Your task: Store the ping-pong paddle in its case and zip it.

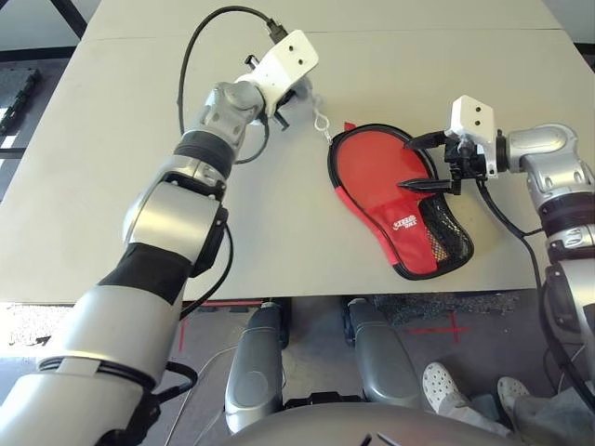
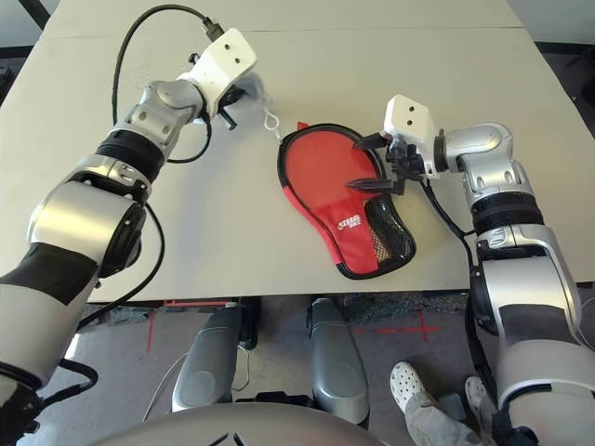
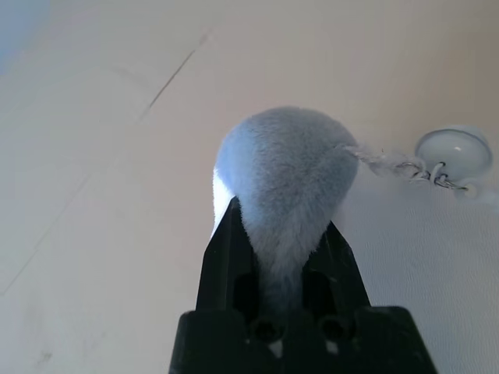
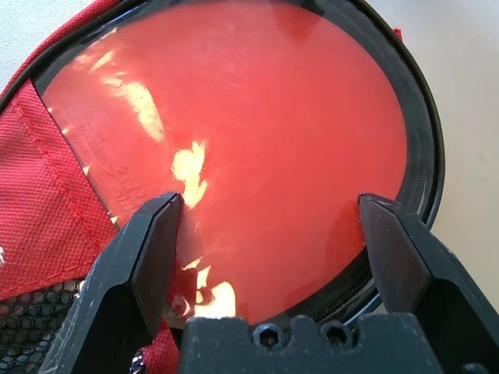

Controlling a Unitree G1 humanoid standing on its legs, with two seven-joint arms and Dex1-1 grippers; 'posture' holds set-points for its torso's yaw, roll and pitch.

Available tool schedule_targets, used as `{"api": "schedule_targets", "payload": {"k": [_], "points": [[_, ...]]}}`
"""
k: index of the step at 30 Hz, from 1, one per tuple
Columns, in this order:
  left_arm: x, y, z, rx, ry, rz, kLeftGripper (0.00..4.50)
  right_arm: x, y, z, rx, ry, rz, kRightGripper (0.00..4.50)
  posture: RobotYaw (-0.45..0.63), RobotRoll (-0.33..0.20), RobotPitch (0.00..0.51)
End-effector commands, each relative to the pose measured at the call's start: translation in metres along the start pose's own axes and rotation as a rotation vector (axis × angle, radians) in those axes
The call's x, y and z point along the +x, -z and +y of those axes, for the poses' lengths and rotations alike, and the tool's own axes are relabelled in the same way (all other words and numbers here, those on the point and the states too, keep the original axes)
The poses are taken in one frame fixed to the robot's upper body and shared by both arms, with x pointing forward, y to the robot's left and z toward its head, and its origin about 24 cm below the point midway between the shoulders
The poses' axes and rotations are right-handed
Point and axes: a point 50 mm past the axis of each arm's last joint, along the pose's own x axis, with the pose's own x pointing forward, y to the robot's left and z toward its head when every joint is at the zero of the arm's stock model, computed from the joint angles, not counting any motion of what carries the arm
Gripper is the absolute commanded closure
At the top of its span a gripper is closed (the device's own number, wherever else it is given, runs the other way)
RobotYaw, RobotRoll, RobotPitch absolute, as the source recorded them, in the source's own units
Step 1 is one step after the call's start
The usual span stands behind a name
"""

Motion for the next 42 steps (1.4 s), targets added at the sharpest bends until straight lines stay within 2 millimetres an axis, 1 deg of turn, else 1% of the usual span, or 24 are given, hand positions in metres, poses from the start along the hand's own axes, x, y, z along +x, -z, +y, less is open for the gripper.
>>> {"api": "schedule_targets", "payload": {"k": [1, 5, 8, 12, 16, 22, 31, 33, 42], "points": [[-0.001, -0.017, 0.015, -0.032, -0.151, -0.065, 4.16, 0.002, 0.036, 0.02, 0.109, -0.062, 0.13, 0.0, -0.05, 0.0, 0.284], [0.0, -0.023, 0.014, -0.068, -0.22, -0.09, 4.16, 0.001, 0.037, 0.022, 0.113, -0.059, 0.131, 0.0, -0.06, 0.0, 0.282], [0.001, -0.021, 0.011, -0.074, -0.236, -0.081, 4.16, 0.001, 0.036, 0.023, 0.114, -0.059, 0.13, 0.0, -0.06, 0.0, 0.281], [0.003, -0.016, 0.003, -0.104, -0.202, -0.059, 4.16, 0.001, 0.037, 0.025, 0.116, -0.06, 0.13, 0.0, -0.07, 0.0, 0.28], [0.008, -0.018, -0.015, -0.118, -0.121, -0.059, 4.16, 0.0, 0.037, 0.025, 0.12, -0.057, 0.13, 0.0, -0.08, 0.0, 0.285], [0.013, -0.031, -0.04, -0.12, -0.034, -0.091, 4.16, 0.001, 0.038, 0.029, 0.129, -0.06, 0.128, 0.0, -0.09, 0.0, 0.295], [0.018, -0.058, -0.076, -0.116, 0.056, -0.151, 4.16, 0.004, 0.042, 0.037, 0.139, -0.07, 0.126, 0.0, -0.11, 0.0, 0.296], [0.018, -0.062, -0.082, -0.115, 0.07, -0.158, 4.16, 0.004, 0.042, 0.038, 0.142, -0.071, 0.125, 0.0, -0.12, 0.0, 0.295], [0.018, -0.072, -0.098, -0.121, 0.107, -0.182, 4.16, 0.002, 0.045, 0.046, 0.159, -0.067, 0.126, 0.0, -0.15, 0.0, 0.298]]}}
